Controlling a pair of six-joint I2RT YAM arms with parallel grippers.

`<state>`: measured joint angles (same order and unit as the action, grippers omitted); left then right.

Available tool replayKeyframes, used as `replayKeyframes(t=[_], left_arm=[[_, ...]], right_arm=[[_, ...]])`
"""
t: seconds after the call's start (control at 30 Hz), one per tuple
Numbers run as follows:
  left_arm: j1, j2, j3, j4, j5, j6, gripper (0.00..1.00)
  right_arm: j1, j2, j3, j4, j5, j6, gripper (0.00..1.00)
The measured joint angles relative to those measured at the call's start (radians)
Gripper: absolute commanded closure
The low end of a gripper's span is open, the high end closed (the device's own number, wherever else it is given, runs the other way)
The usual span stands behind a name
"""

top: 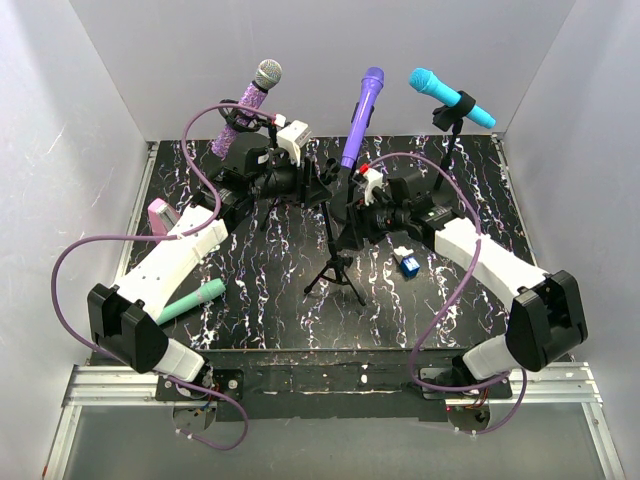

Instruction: Remove the microphone from the stand

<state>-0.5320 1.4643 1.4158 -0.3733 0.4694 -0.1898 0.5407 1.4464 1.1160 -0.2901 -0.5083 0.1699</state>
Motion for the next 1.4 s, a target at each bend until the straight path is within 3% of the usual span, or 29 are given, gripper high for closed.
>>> replayKeyframes(t=[0.4,0.6,0.83,1.2,1.4], left_arm=[[0.000,0.000,0.000,-0.002,0.002,-0.004,1.00],[0.000,0.000,0.000,-0.003,0.002,-0.005,1.00],[0.000,0.000,0.000,-0.003,0.002,-0.005,1.00],[0.000,0.000,0.000,-0.006,0.002,-0.005,1.00],[0.000,0.000,0.000,-0.008,0.008,-0.005,1.00]], right_arm=[[0.014,-0.067,-0.153,-0.033,0.105,-0.089,0.28],[0.011,-0.113,-0.133,-0.060,0.049,-0.124,0.25],[0.011,-0.115,-0.058,0.000,-0.022,-0.049,0.24],[0.014,-0.013,-0.034,0.003,0.033,-0.010,0.28],[0.017,-0.054,-0.137,-0.002,0.086,-0.063,0.28]])
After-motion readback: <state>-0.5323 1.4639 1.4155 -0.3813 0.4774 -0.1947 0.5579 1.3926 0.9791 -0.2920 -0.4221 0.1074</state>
